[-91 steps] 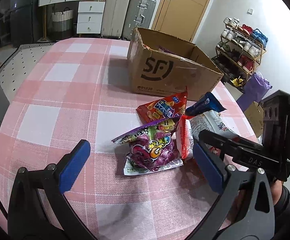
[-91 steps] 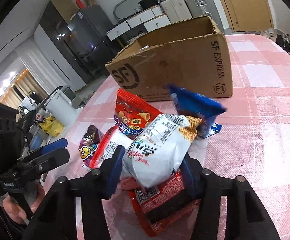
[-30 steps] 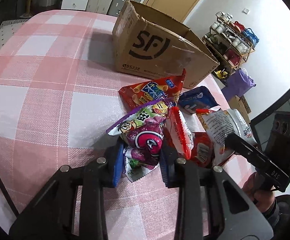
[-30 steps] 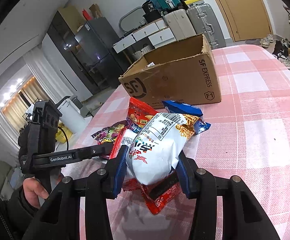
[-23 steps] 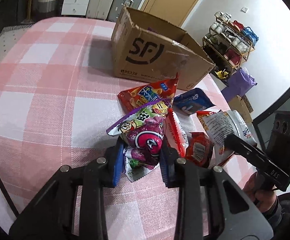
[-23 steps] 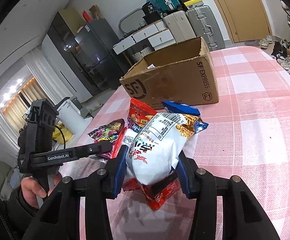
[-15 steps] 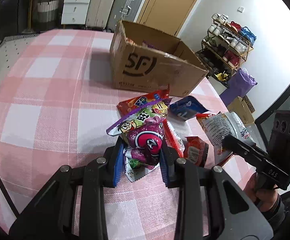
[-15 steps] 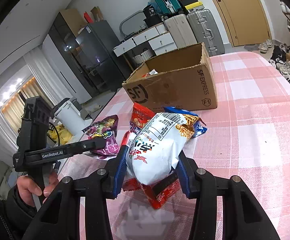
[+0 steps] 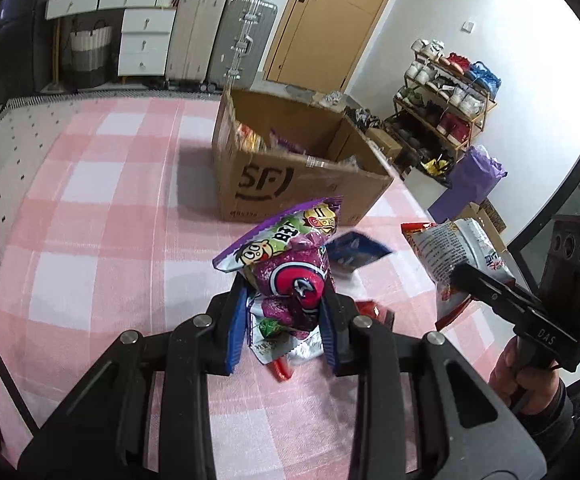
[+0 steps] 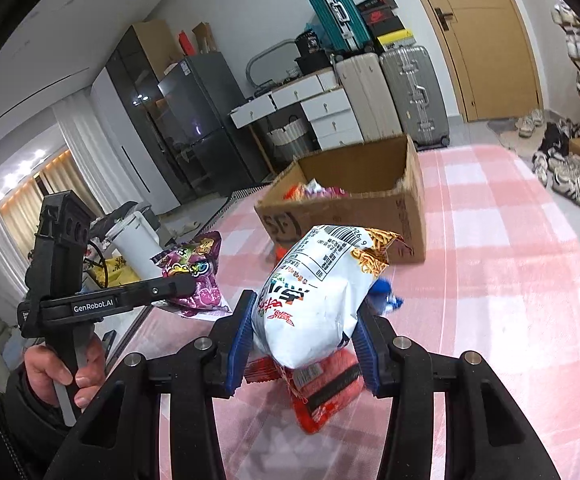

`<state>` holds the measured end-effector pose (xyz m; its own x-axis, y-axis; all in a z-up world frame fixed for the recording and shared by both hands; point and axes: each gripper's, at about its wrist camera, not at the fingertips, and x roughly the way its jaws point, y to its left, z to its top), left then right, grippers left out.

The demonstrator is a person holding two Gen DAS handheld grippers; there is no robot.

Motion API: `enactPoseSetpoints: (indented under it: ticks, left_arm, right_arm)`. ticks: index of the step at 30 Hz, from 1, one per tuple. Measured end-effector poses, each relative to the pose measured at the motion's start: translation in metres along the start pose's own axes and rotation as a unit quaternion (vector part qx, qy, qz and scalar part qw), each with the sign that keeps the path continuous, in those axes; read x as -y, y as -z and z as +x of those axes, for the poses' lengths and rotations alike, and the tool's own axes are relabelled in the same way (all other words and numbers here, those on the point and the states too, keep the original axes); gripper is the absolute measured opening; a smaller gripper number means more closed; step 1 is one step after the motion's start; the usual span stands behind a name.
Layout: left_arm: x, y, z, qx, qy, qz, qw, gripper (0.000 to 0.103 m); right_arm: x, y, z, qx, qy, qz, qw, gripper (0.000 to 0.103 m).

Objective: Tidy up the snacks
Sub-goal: 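Lift both held bags and carry them over the cardboard box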

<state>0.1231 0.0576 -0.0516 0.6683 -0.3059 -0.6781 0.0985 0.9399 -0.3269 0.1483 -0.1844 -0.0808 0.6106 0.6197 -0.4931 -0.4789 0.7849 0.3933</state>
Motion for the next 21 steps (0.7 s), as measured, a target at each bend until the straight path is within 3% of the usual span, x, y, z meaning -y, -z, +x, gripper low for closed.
enactPoseSetpoints:
  ticks: [9,21]
  left_arm:
    - [0.016,-0.035,-0.028,0.017,0.007,0.026,0.9995,0.028]
    - [0.031,-0.093,-0.038,0.026,0.008,0.046,0.9986,0.028]
  right_arm:
    - [-0.021,-0.041,-0.014,0.025,0.0,-0.048,0.999,0.046]
    - [-0.034,-0.09,-0.015,0.04,0.005,-0.078,0.996,0.046]
